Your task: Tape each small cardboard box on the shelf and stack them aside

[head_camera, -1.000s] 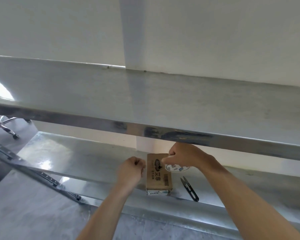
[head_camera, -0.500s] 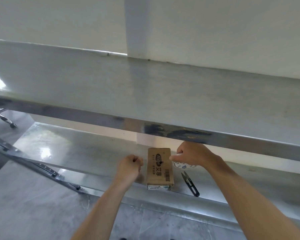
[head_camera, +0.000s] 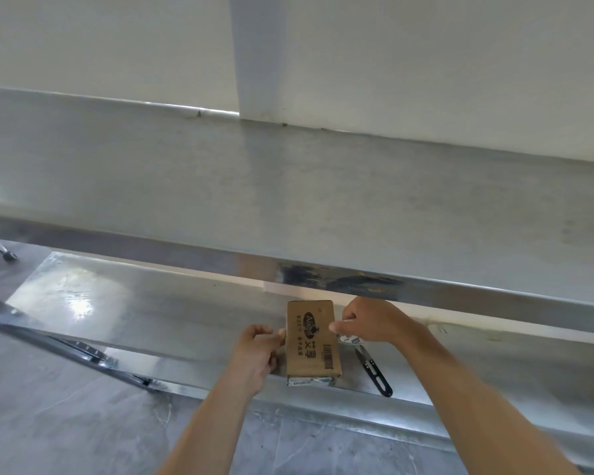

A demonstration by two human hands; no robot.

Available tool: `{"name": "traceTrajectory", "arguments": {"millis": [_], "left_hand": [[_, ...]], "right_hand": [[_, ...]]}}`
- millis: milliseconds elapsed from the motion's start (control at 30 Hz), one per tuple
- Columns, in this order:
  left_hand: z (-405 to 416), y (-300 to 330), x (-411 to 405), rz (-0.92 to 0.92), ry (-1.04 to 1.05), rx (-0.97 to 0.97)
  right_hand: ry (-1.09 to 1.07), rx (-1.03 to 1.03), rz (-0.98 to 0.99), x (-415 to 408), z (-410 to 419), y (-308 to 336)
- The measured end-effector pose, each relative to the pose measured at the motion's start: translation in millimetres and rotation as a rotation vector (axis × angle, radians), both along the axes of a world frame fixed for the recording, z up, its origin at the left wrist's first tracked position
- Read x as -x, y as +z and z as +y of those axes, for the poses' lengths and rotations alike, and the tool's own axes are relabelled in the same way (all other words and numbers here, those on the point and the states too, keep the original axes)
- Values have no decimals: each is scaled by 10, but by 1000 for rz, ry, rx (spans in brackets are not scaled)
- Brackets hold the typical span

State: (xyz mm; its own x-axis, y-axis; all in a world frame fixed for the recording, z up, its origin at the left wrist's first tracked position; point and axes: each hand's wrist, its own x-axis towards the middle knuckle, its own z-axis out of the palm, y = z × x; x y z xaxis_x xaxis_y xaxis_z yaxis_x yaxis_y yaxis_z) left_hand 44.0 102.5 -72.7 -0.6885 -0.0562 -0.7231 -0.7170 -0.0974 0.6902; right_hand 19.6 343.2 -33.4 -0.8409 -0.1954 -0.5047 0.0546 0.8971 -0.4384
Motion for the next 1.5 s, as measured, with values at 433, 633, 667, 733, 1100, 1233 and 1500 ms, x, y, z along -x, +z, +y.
{"name": "traceTrajectory", "arguments": {"millis": [433, 633, 667, 733, 1100, 1233, 1500], "left_hand": [[690, 236, -194, 279, -436, 845], [674, 130, -85, 239, -339, 744], [660, 129, -78, 255, -321, 731], [624, 135, -73, 285, -272, 705], [834, 412, -199, 231, -561, 971], [943, 331, -196, 104, -615, 942], [786, 280, -179, 146, -588, 869]], "right_hand": [[15, 12, 98, -67, -19, -48], [-9, 61, 41, -58, 27, -46], [-9, 70, 32, -51, 37, -59], [-17, 84, 25, -49, 47, -74], [9, 63, 112, -82, 28, 6], [28, 40, 93, -77, 26, 15], [-33, 161, -16, -60, 170, 47]]}}
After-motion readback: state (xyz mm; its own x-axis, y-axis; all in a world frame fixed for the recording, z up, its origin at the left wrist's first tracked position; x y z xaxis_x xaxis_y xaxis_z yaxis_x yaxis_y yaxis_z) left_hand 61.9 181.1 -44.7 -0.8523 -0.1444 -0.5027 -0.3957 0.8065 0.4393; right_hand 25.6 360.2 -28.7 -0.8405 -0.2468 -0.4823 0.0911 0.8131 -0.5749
